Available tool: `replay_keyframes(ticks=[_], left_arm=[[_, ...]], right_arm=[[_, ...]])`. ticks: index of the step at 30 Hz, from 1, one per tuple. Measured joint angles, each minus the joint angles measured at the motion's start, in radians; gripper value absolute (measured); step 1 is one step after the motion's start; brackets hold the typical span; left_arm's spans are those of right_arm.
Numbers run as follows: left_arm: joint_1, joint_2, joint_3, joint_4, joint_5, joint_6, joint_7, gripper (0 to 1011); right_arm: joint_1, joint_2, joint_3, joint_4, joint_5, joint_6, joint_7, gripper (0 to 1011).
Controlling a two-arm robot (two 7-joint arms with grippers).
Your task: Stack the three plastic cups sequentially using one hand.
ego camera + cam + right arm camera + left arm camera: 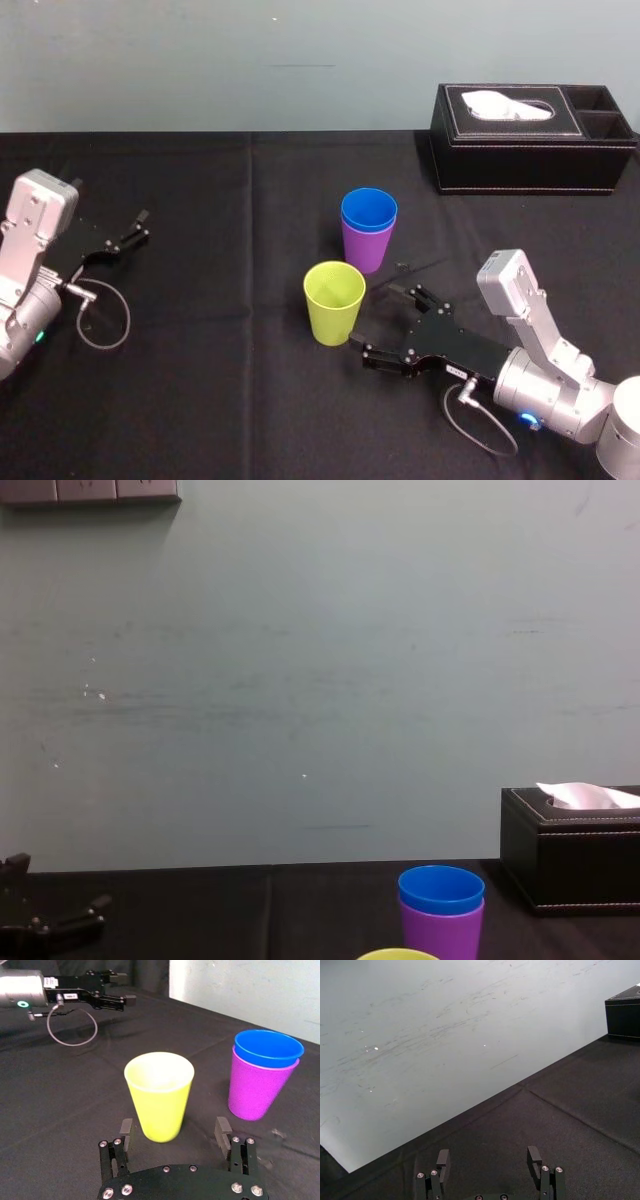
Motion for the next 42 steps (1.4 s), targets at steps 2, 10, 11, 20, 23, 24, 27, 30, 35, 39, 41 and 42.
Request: replay_keyframes(ticks=[2, 10, 11, 20, 23, 24, 27, 30, 35, 39, 41, 42], left_arm=[[0.0, 0.0, 0.0, 0.0, 0.0, 0.0, 0.0, 1011], [0.0, 0.0, 0.0, 0.0, 0.0, 0.0, 0.0, 1011], [0.0, 0.0, 0.0, 0.0, 0.0, 0.0, 0.0, 1012], [0.0, 0.0, 0.0, 0.0, 0.0, 0.0, 0.0, 1011], [0.0, 0.0, 0.0, 0.0, 0.0, 0.0, 0.0, 1011], [0.0, 0.0, 0.0, 0.0, 0.0, 0.0, 0.0, 1011], [0.0, 0.0, 0.0, 0.0, 0.0, 0.0, 0.0, 1011], [0.0, 0.0, 0.0, 0.0, 0.0, 0.0, 0.0, 1011], [0.0, 0.0, 0.0, 0.0, 0.0, 0.0, 0.0, 1011], [0.0, 0.0, 0.0, 0.0, 0.0, 0.0, 0.0, 1011], [0.0, 0.0, 0.0, 0.0, 0.0, 0.0, 0.0, 1011], [0.0, 0.0, 0.0, 0.0, 0.0, 0.0, 0.0, 1011]], right_arm=[[0.004, -0.004, -0.005, 0.004, -0.003, -0.009, 0.001, 1004], [0.03, -0.041, -0.024, 0.035, -0.005, -0.04, 0.007, 1004], [0.032, -0.044, -0.025, 0.037, -0.005, -0.041, 0.008, 1004], [0.06, -0.072, -0.045, 0.063, -0.005, -0.046, 0.012, 1004], [0.071, -0.081, -0.052, 0.074, -0.009, -0.047, 0.011, 1004], [0.074, -0.083, -0.054, 0.077, -0.01, -0.047, 0.011, 1004], [0.083, -0.091, -0.06, 0.087, -0.015, -0.048, 0.011, 1004], [0.092, -0.099, -0.065, 0.096, -0.02, -0.048, 0.01, 1004], [0.103, -0.113, -0.068, 0.111, -0.021, -0.046, 0.003, 1004], [0.102, -0.112, -0.068, 0.111, -0.021, -0.045, 0.003, 1004], [0.102, -0.111, -0.068, 0.11, -0.021, -0.045, 0.003, 1004], [0.102, -0.111, -0.068, 0.109, -0.021, -0.045, 0.003, 1004]])
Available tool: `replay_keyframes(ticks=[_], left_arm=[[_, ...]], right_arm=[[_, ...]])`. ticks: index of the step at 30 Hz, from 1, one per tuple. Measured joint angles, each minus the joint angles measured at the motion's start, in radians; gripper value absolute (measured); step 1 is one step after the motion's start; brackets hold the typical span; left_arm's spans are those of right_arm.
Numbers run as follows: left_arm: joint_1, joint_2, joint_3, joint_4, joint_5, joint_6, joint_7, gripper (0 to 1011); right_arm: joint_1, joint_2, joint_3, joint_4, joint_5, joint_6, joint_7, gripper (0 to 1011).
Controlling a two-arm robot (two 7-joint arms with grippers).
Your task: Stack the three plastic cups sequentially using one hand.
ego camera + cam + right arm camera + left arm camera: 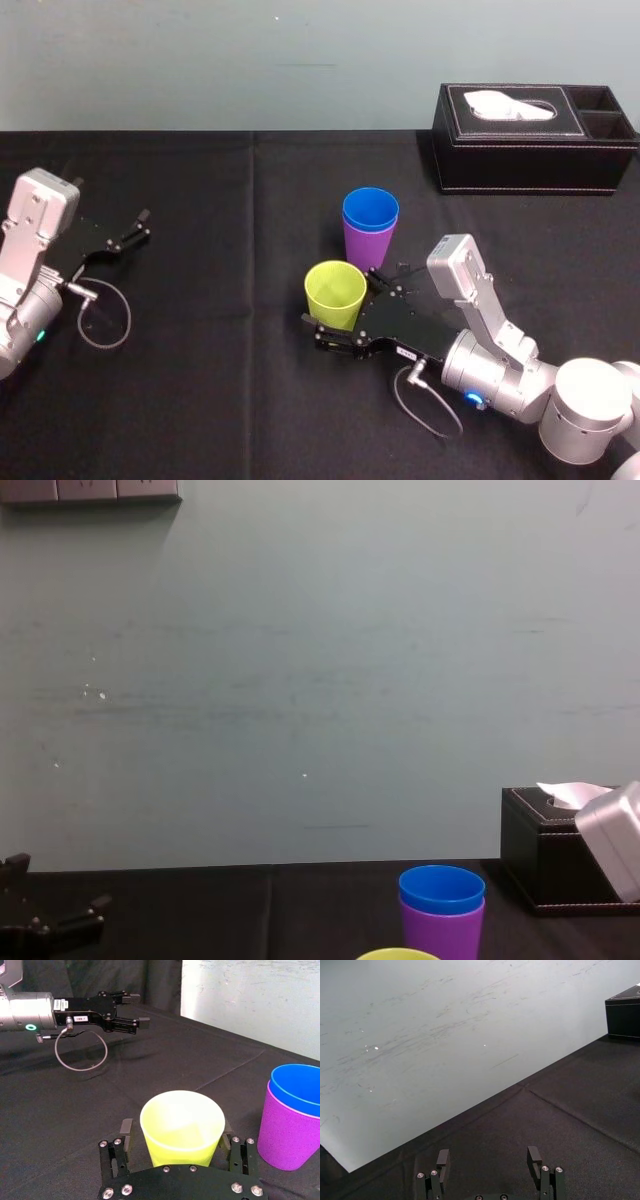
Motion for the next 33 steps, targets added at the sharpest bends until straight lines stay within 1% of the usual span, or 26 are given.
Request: replay_keyframes(ticks=[1, 4, 6, 8, 11, 12, 16, 22, 26, 30, 33], left_arm=[[0.0, 0.0, 0.0, 0.0, 0.0, 0.0, 0.0, 1011], [0.0, 0.0, 0.0, 0.0, 0.0, 0.0, 0.0, 1011], [0.0, 0.0, 0.0, 0.0, 0.0, 0.0, 0.0, 1011], [0.0, 0.0, 0.0, 0.0, 0.0, 0.0, 0.0, 1011], [0.0, 0.0, 0.0, 0.0, 0.0, 0.0, 0.0, 1011], [0.0, 0.0, 0.0, 0.0, 0.0, 0.0, 0.0, 1011], [0.0, 0.0, 0.0, 0.0, 0.0, 0.0, 0.0, 1011], [0.0, 0.0, 0.0, 0.0, 0.0, 0.0, 0.0, 1011], [0.0, 0.0, 0.0, 0.0, 0.0, 0.0, 0.0, 1011], [0.0, 0.0, 0.0, 0.0, 0.0, 0.0, 0.0, 1011], [0.0, 0.0, 0.0, 0.0, 0.0, 0.0, 0.0, 1011]], right_arm=[[0.0, 0.0, 0.0, 0.0, 0.0, 0.0, 0.0, 1004], [-0.001, 0.001, 0.0, -0.001, 0.0, 0.0, 0.0, 947], [-0.001, 0.002, 0.0, -0.002, 0.0, 0.0, 0.0, 889], [-0.001, 0.002, 0.001, -0.002, 0.0, 0.0, 0.0, 863], [-0.001, 0.002, 0.001, -0.003, 0.0, 0.0, 0.0, 783], [-0.001, 0.002, 0.001, -0.003, 0.0, 0.0, 0.0, 772], [-0.002, 0.003, 0.002, -0.011, 0.0, 0.002, -0.001, 754], [-0.004, 0.015, 0.016, -0.068, 0.013, 0.032, -0.01, 736], [0.002, 0.024, 0.031, -0.109, 0.038, 0.061, -0.012, 736], [0.018, 0.029, 0.045, -0.133, 0.063, 0.08, -0.014, 736], [0.034, 0.03, 0.059, -0.143, 0.085, 0.085, -0.016, 736]])
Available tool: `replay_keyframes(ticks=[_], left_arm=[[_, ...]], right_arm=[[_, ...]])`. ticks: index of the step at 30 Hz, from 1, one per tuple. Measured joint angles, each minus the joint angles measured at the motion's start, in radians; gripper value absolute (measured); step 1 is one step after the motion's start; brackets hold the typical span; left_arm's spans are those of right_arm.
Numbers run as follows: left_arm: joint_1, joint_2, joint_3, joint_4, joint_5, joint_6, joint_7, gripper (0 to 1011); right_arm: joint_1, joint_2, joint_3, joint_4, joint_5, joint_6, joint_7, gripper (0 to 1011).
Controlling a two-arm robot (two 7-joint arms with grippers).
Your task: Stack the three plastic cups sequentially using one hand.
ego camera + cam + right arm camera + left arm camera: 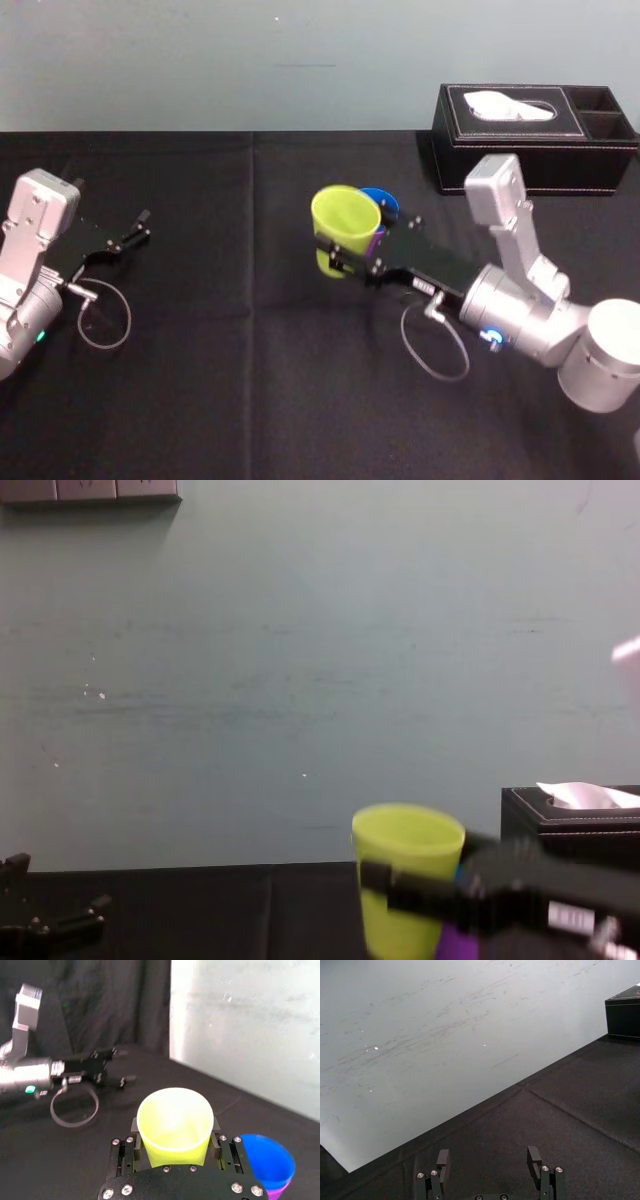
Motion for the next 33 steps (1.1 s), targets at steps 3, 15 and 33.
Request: replay_keyframes(ticks=[3, 15, 33], left_arm=[[0.0, 0.0, 0.0, 0.0, 0.0, 0.0, 0.0, 1011], [0.0, 0.0, 0.0, 0.0, 0.0, 0.0, 0.0, 1011], [0.0, 0.0, 0.0, 0.0, 0.0, 0.0, 0.0, 1011]], right_arm=[[0.02, -0.002, 0.012, -0.001, 0.017, 0.0, -0.005, 736], [0.132, -0.021, 0.021, 0.08, 0.034, 0.017, -0.025, 736], [0.169, -0.035, 0.019, 0.154, 0.031, 0.034, -0.044, 736]])
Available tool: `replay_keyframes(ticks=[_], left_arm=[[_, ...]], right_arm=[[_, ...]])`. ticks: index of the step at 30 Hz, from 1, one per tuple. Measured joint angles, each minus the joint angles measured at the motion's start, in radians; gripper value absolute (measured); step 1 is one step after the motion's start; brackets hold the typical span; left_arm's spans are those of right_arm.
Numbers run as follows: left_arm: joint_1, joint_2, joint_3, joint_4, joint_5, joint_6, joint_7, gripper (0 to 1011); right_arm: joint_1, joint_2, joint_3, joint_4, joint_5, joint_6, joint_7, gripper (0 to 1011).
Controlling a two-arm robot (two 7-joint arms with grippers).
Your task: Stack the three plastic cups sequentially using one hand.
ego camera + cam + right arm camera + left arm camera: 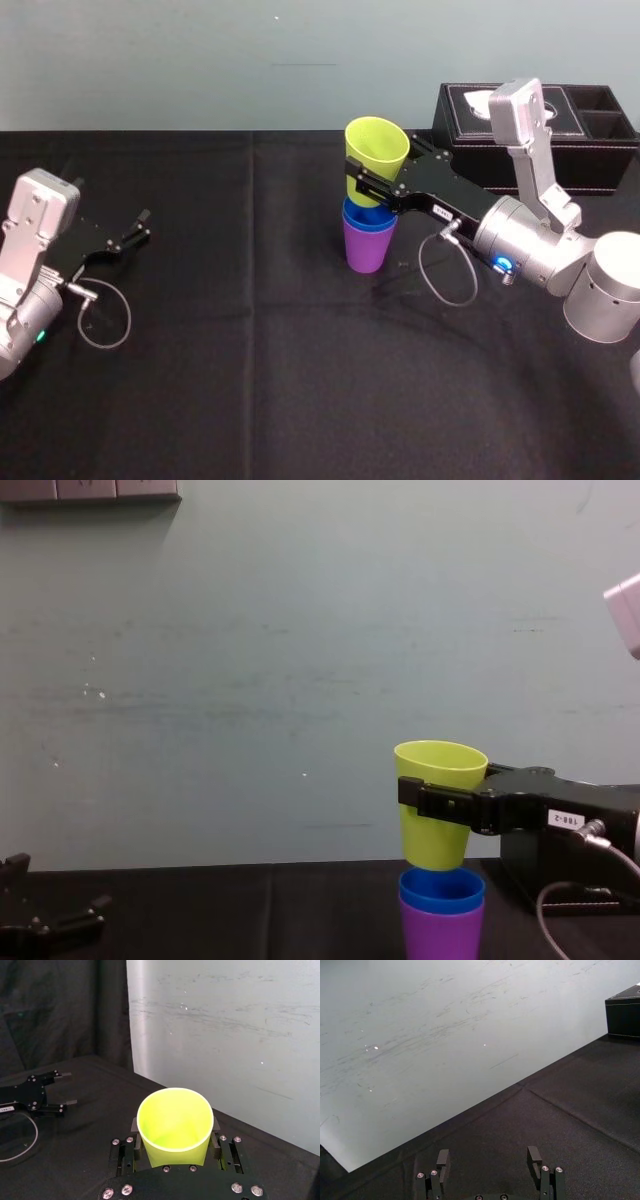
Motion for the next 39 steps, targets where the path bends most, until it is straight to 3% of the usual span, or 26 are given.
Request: replay_keyframes(ticks=[39], left_arm=[[0.0, 0.0, 0.0, 0.0, 0.0, 0.0, 0.0, 1011]], right_arm=[[0.014, -0.017, -0.017, 0.09, -0.041, -0.012, 0.012, 735]])
